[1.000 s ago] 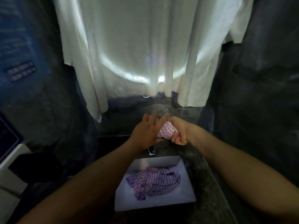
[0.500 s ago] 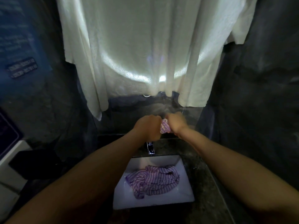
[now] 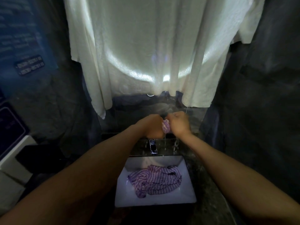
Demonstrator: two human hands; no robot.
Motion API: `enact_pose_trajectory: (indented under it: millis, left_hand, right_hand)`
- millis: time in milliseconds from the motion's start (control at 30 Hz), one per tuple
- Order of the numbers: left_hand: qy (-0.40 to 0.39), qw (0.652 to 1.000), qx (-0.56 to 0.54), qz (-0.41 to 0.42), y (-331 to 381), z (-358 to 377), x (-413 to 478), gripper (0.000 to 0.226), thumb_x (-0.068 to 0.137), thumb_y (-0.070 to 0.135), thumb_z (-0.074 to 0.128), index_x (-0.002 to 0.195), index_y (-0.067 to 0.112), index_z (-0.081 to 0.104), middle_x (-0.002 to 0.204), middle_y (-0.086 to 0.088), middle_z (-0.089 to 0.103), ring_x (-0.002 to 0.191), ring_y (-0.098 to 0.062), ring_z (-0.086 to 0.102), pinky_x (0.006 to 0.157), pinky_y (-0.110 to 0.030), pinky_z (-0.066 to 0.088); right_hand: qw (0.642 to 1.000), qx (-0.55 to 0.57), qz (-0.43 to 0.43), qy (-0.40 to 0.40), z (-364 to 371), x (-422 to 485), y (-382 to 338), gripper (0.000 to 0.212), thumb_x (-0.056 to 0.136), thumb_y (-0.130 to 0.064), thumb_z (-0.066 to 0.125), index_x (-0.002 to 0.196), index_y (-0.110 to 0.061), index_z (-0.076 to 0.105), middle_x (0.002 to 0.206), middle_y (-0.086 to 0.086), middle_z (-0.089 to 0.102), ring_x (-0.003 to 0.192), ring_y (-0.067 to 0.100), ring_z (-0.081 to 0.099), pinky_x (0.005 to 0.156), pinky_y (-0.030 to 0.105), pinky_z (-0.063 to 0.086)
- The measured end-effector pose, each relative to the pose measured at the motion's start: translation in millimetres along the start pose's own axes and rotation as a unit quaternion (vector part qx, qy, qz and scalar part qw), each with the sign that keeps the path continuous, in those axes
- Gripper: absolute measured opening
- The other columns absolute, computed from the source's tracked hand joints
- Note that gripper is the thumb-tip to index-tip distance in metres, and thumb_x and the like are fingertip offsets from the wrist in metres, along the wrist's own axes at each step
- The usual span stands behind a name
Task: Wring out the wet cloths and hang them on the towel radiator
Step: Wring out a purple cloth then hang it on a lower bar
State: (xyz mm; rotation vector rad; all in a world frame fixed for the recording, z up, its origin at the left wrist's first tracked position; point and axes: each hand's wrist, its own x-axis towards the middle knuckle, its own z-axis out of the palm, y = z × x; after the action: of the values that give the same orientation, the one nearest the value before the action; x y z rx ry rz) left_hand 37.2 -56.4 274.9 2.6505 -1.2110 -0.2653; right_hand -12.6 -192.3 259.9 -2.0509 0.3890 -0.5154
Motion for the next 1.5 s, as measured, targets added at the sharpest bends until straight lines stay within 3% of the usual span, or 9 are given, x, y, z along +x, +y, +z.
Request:
enact_pose_trajectory:
  millis: [200, 633, 767, 867, 933, 1100, 1200, 1400, 1500]
  left_hand:
    - [-0.017, 0.999, -0.019, 0.021, 11, -4, -11, 0.03, 0.086, 0.03, 0.061, 0.062, 0.013, 0.059, 0.068, -0.007, 0.061, 0.065, -0.024, 0.058, 0.066, -0.029, 0.046]
    - [-0.025, 0.998, -0.056, 0.025, 16, 8, -18, 0.022, 0.076, 0.018, 0.065, 0.064, 0.001, 0.059, 0.067, -0.012, 0.063, 0.066, -0.03, 0.063, 0.067, -0.04, 0.054]
    - [0.042, 0.998, -0.016, -0.047, 18, 9, -14, 0.022, 0.086, 0.031, 0.067, 0.098, 0.018, 0.054, 0.098, -0.007, 0.065, 0.087, -0.025, 0.064, 0.073, -0.035, 0.047]
    - [0.082, 0.995, -0.036, -0.051, 7, 17, -15, 0.064, 0.082, 0.033, 0.075, 0.13, 0.017, 0.035, 0.132, -0.013, 0.046, 0.102, -0.033, 0.063, 0.082, -0.041, 0.05]
    - [0.117, 0.989, -0.088, -0.011, 0, 18, -18, 0.065, 0.079, 0.031, 0.078, 0.127, 0.017, 0.036, 0.132, -0.01, 0.038, 0.096, -0.027, 0.061, 0.078, -0.036, 0.048]
    - [0.254, 0.963, -0.007, 0.088, -6, 15, -24, 0.051, 0.085, 0.036, 0.065, 0.129, 0.014, 0.048, 0.137, -0.012, 0.039, 0.115, -0.027, 0.054, 0.092, -0.036, 0.052]
    - [0.254, 0.959, -0.076, 0.105, -8, 11, -24, 0.061, 0.085, 0.03, 0.07, 0.14, 0.017, 0.048, 0.135, -0.012, 0.044, 0.118, -0.026, 0.055, 0.1, -0.04, 0.05]
    - [0.283, 0.933, -0.164, 0.151, -1, -5, -29, 0.067, 0.061, 0.045, 0.091, 0.118, 0.026, 0.061, 0.105, 0.027, 0.046, 0.093, 0.01, 0.048, 0.085, -0.003, 0.037]
    - [0.315, 0.912, -0.247, 0.094, 11, -7, -27, 0.04, 0.065, 0.047, 0.084, 0.096, 0.038, 0.06, 0.095, 0.012, 0.05, 0.084, 0.006, 0.054, 0.075, -0.005, 0.04]
  right_hand:
    - [0.999, -0.018, -0.04, -0.01, 0, 0, 6, 0.034, 0.078, -0.017, 0.056, 0.045, -0.01, 0.055, 0.042, -0.001, 0.046, 0.041, 0.01, 0.039, 0.05, 0.034, 0.034]
    - [0.978, -0.118, -0.16, -0.056, -14, 3, 14, 0.036, 0.083, -0.018, 0.056, 0.047, -0.016, 0.058, 0.05, 0.004, 0.06, 0.045, 0.008, 0.052, 0.049, 0.028, 0.038]
    - [0.994, -0.062, 0.033, -0.081, -10, 10, 9, 0.028, 0.09, -0.02, 0.051, 0.064, -0.012, 0.06, 0.061, 0.002, 0.059, 0.052, 0.013, 0.051, 0.053, 0.027, 0.037]
    - [0.933, 0.057, 0.302, -0.19, -19, 11, 10, 0.029, 0.09, -0.026, 0.048, 0.062, -0.018, 0.053, 0.051, -0.001, 0.048, 0.038, 0.011, 0.04, 0.042, 0.015, 0.029]
    - [0.896, 0.094, 0.367, -0.23, -30, 16, 19, 0.03, 0.089, -0.028, 0.047, 0.062, -0.018, 0.054, 0.052, -0.001, 0.048, 0.032, 0.01, 0.037, 0.037, 0.011, 0.026]
    - [0.831, 0.195, 0.431, -0.291, -41, 27, 21, 0.035, 0.091, -0.031, 0.042, 0.07, -0.011, 0.063, 0.065, 0.005, 0.063, 0.032, 0.008, 0.039, 0.034, 0.01, 0.024]
    - [0.805, 0.237, 0.441, -0.317, -46, 28, 18, 0.042, 0.094, -0.031, 0.037, 0.071, -0.008, 0.062, 0.06, 0.006, 0.062, 0.03, 0.007, 0.04, 0.032, 0.01, 0.025]
    - [0.765, 0.272, 0.455, -0.365, -51, 24, 20, 0.021, 0.082, -0.025, 0.047, 0.079, -0.008, 0.058, 0.07, 0.007, 0.058, 0.029, 0.008, 0.037, 0.029, 0.012, 0.027]
    - [0.757, 0.291, 0.455, -0.367, -51, 15, 7, 0.038, 0.088, -0.028, 0.041, 0.064, -0.006, 0.061, 0.057, 0.007, 0.06, 0.026, 0.006, 0.036, 0.027, 0.01, 0.024]
